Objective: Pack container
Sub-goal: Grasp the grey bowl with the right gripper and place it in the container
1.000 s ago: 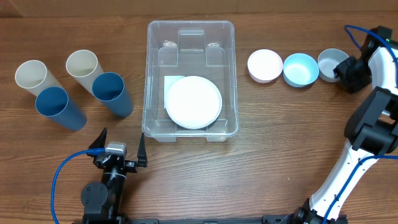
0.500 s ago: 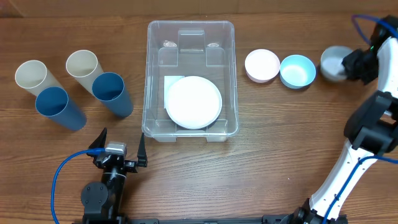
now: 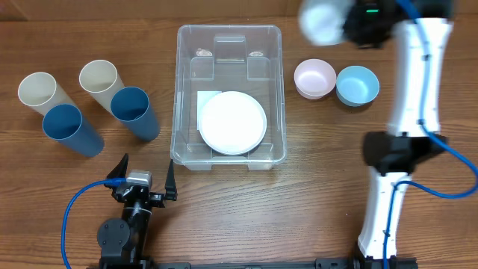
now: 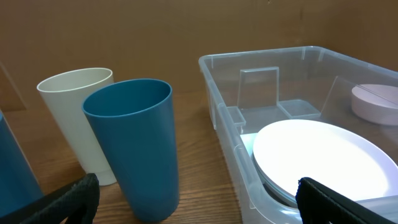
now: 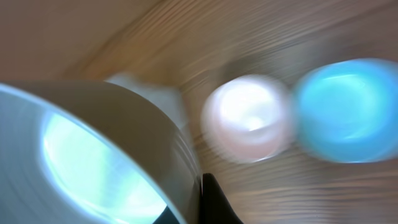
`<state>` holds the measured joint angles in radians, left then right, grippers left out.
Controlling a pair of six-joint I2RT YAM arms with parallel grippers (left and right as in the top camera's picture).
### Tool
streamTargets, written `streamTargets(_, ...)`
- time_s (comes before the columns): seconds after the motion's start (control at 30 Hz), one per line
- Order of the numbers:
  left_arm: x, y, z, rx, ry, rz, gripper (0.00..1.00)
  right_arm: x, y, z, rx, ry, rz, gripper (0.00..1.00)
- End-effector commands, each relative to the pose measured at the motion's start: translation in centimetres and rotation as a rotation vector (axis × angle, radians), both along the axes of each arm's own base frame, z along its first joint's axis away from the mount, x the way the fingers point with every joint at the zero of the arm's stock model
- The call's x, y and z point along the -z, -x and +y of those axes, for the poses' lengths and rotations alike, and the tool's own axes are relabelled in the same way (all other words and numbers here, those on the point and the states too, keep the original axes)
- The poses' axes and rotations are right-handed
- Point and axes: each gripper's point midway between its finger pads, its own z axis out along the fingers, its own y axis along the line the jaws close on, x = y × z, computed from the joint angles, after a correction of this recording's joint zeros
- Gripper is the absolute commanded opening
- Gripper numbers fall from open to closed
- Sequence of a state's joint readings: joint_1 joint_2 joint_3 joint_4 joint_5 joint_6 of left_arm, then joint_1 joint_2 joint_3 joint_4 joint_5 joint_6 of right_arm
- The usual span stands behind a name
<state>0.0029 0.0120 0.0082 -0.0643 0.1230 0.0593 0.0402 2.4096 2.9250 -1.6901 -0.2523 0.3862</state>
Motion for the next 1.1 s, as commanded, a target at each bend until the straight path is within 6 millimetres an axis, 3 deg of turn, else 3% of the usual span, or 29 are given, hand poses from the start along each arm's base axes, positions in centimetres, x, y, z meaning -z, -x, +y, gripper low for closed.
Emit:
streamTargets(0.0, 0.1, 0.0, 0.3, -0.013, -0.012, -0.003, 1.0, -2.1, 1.3, 7.7, -0.15, 0.143, -0.111, 0.04)
streamTargets(0.1, 0.1, 0.0, 0.3, -0.013, -0.013, -0.003, 1.0, -1.6, 1.9, 13.4, -0.231, 0.262, -0.173, 0.07)
streamTargets(0.2, 0.1, 0.0, 0.3, -0.013, -0.013, -0.003, 1.0, 0.7, 1.7, 15.8, -0.256, 0.35, -0.179, 0.07)
streamTargets(0.37, 0.1, 0.0, 0.3, -0.013, -0.012, -0.003, 1.0, 8.2, -0.2, 14.8, -0.234, 0.462, -0.095, 0.08)
streamTargets(0.53, 0.1, 0.0, 0.3, -0.013, -0.012, -0.003, 1.0, 11.2, -1.7, 13.2, -0.199, 0.488, -0.088, 0.08)
streamTargets(0.77, 0.1, 0.0, 0.3, -0.013, -0.013, -0.003, 1.0, 11.2, -2.1, 13.2, -0.211, 0.492, -0.105, 0.08)
streamTargets(0.93, 0.1, 0.0, 0.3, -0.013, -0.013, -0.003, 1.0, 11.2, -1.9, 13.6, -0.244, 0.485, -0.103, 0.15)
streamTargets(1.0, 0.1, 0.0, 0.3, -0.013, -0.012, -0.003, 1.0, 9.5, -1.7, 13.8, -0.253, 0.468, -0.118, 0.2)
streamTargets(1.07, 0.1, 0.0, 0.3, -0.013, -0.013, -0.003, 1.0, 6.3, -1.5, 13.7, -0.243, 0.453, -0.157, 0.3)
